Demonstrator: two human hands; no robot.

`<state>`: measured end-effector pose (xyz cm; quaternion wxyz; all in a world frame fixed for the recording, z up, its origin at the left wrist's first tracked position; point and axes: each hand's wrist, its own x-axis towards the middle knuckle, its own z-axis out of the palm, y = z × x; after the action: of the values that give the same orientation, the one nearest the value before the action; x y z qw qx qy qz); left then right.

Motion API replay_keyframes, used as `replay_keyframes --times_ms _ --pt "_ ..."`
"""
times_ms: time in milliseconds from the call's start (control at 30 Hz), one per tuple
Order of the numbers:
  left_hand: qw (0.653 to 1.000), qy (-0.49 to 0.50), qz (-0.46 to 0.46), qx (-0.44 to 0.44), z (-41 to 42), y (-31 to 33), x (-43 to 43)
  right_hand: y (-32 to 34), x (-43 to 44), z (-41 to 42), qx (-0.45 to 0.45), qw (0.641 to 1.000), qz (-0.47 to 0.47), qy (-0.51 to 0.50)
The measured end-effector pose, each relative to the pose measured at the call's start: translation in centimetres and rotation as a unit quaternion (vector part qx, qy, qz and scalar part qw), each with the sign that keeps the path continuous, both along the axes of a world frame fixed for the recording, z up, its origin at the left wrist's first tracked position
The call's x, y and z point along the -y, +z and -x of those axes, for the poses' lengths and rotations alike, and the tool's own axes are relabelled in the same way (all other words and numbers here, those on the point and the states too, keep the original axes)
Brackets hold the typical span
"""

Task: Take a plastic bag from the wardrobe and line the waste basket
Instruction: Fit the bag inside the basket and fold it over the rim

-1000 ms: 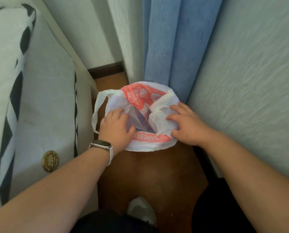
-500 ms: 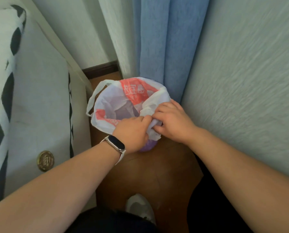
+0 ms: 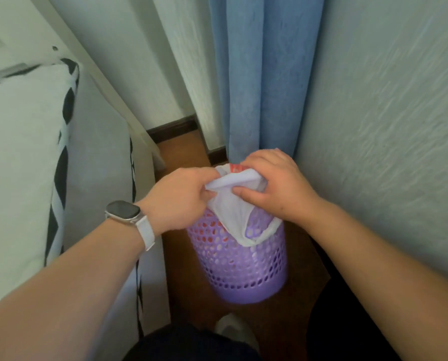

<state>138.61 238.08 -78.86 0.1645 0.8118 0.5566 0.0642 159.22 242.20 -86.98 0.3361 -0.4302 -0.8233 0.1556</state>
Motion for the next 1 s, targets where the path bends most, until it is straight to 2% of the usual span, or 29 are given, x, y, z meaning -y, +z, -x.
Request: replay_keyframes --times_ms 100,267,500,800,1000 --pt "0.999 0.009 0.016 0.049 0.9 1.0 0.3 1.1 0.0 0.2 -0.047 0.999 0.004 0.018" --pt "0.995 0.016 -0.052 0.086 0.5 1.8 0.0 2.1 0.6 0.8 -0.134 0.99 -0.004 -0.03" --pt "0.982 0.054 -0.162 0.083 0.0 2.4 0.3 3.6 1.3 2.1 -0.132 0.985 -0.021 -0.106" --pt "0.971 0.073 -0.187 0.126 0.0 3.9 0.9 5.5 1.1 1.0 -0.128 0.987 -0.087 -0.042" --pt "0.97 0.071 -0.191 0.132 -0.9 3.6 0.9 6.6 2.0 2.0 -0.12 0.987 -0.077 -0.074"
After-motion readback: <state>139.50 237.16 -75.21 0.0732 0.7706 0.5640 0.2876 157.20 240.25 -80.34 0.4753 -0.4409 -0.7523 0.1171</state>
